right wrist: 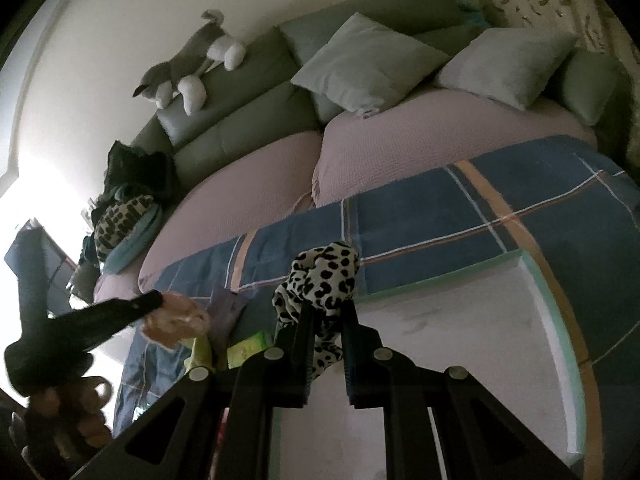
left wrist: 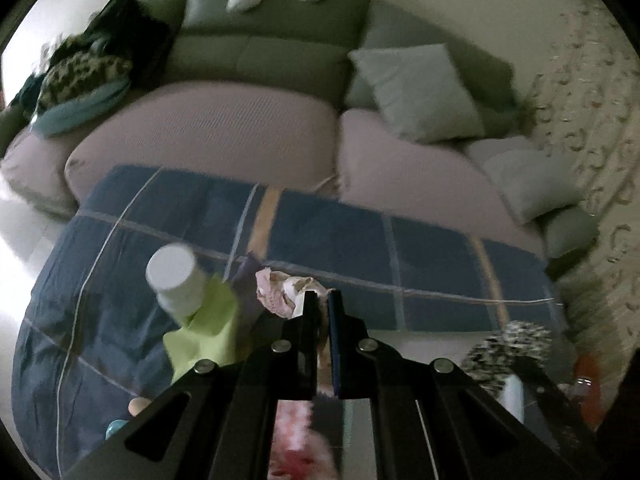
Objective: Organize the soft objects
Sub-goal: 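Carry both items over the white tray and open both grippers to drop them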
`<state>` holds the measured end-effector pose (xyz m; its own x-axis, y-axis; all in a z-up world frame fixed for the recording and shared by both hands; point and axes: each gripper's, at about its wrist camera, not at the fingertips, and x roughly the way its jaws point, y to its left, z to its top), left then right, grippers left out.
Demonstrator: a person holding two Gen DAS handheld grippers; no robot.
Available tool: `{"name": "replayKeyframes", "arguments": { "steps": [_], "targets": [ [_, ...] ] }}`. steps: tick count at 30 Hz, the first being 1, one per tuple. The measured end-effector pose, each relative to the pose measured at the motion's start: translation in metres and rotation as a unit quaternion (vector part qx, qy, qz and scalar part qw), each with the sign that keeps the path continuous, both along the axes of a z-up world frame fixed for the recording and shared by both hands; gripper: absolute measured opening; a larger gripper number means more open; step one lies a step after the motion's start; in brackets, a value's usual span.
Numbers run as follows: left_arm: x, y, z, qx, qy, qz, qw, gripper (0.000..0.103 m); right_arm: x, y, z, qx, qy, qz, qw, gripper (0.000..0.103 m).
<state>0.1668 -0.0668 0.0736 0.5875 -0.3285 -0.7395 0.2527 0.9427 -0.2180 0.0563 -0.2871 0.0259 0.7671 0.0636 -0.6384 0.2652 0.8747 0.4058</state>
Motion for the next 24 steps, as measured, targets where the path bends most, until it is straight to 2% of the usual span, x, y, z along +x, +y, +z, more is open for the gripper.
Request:
{"name": "replayKeyframes", "arguments": {
  "steps": [3,5,8,13,17,19,24],
  "targets": [
    [-0.008,-0.019,0.009,-0.003,-0.01,-0.022,0.9997,0.004,-0.007,-0.013,0.004,-0.005,0.0,-0.019,1.0,0.013],
    [-0.013,-0.035,0.006,-0.002,-0.007,-0.039,0.9992,0.004,-0.011,-0.022,0.004,-0.026,0.012,-0.038,0.999,0.013],
    [-0.019,-0.06,-0.012,-0.006,0.014,-0.059,0.9981,0.004,-0.015,-0.034,0.003,-0.048,0.026,-0.058,0.997,0.013],
    [-0.028,-0.097,-0.041,-0.004,0.046,-0.086,0.9952,0.005,-0.021,-0.059,-0.007,-0.044,0.056,-0.081,0.994,0.014],
    [-0.031,-0.118,-0.061,0.004,0.062,-0.086,0.9943,0.005,-0.015,-0.068,-0.021,-0.074,0.101,-0.094,0.988,0.014],
    [-0.029,-0.124,-0.07,0.0,0.076,-0.08,0.9939,0.005,-0.013,-0.072,-0.029,-0.071,0.111,-0.09,0.987,0.015],
    [-0.031,-0.13,-0.083,0.01,0.08,-0.073,0.9941,0.005,-0.017,-0.078,-0.035,-0.063,0.121,-0.099,0.986,0.016]
  ]
}}
